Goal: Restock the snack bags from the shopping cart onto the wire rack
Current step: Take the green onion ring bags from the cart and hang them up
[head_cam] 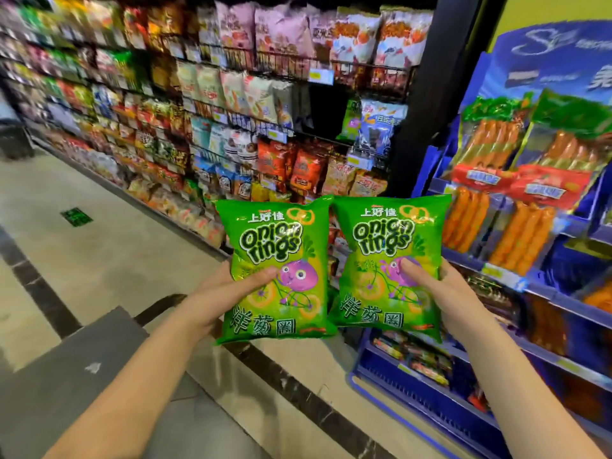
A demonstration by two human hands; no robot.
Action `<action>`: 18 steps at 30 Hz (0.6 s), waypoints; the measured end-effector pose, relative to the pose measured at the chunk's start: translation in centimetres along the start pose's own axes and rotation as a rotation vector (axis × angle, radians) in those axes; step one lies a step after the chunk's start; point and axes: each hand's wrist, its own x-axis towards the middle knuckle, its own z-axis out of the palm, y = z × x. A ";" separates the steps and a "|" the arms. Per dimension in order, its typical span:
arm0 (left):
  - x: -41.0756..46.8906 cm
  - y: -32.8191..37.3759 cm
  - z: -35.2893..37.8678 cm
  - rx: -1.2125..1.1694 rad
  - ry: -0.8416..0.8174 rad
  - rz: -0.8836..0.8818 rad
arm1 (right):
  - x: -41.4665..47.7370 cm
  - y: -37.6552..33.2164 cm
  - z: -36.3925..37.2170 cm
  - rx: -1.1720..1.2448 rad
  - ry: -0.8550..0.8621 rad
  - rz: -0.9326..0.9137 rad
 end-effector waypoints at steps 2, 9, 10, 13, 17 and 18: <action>1.5 0.3 -2.1 0.000 0.002 0.008 | 2.6 -0.1 1.9 0.016 -0.014 -0.005; 11.0 0.9 -7.7 0.022 0.041 0.042 | 14.3 1.3 6.3 -0.008 0.004 -0.055; 12.5 1.1 -8.3 0.018 0.051 0.043 | 15.9 1.5 6.6 -0.003 0.004 -0.060; 18.3 2.1 -9.8 0.004 0.051 0.051 | 21.2 1.6 7.3 -0.008 0.021 -0.064; 25.5 4.1 -11.7 0.044 0.033 0.098 | 27.7 1.1 8.4 0.011 0.027 -0.065; 27.0 4.6 -12.2 0.047 0.032 0.105 | 29.1 0.9 8.7 0.013 0.031 -0.064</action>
